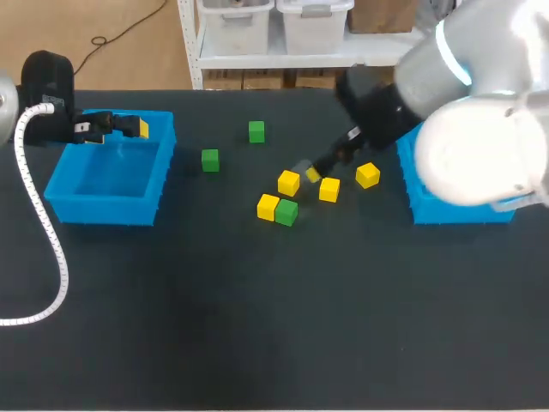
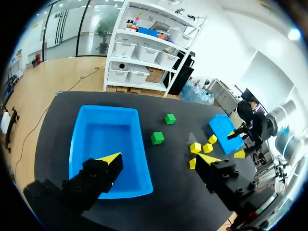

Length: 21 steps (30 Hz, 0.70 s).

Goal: Put the green cubes in the right bin and the yellow cubes in the left bin.

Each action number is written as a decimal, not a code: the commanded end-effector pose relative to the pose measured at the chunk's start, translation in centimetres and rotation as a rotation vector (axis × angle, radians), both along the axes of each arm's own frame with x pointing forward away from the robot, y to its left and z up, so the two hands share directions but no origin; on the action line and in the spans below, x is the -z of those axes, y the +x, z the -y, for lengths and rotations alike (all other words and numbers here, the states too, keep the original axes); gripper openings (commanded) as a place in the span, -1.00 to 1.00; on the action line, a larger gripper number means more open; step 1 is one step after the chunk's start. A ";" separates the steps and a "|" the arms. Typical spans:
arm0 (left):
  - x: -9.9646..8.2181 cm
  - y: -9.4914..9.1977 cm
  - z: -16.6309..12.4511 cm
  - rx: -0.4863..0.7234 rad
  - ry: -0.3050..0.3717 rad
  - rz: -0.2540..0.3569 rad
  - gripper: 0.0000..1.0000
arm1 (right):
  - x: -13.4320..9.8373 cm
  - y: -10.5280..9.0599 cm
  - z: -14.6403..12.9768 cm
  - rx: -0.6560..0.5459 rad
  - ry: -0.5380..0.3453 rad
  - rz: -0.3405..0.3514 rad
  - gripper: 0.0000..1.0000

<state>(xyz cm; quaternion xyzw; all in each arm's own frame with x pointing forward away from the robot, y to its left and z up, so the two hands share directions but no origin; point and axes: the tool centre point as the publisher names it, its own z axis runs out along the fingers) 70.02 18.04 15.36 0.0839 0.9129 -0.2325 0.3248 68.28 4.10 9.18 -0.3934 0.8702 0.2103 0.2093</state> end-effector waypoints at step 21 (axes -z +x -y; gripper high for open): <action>0.3 0.0 -0.3 0.009 -0.013 0.009 1.00 | 6.9 -1.4 -5.0 -0.069 -0.131 -0.026 1.00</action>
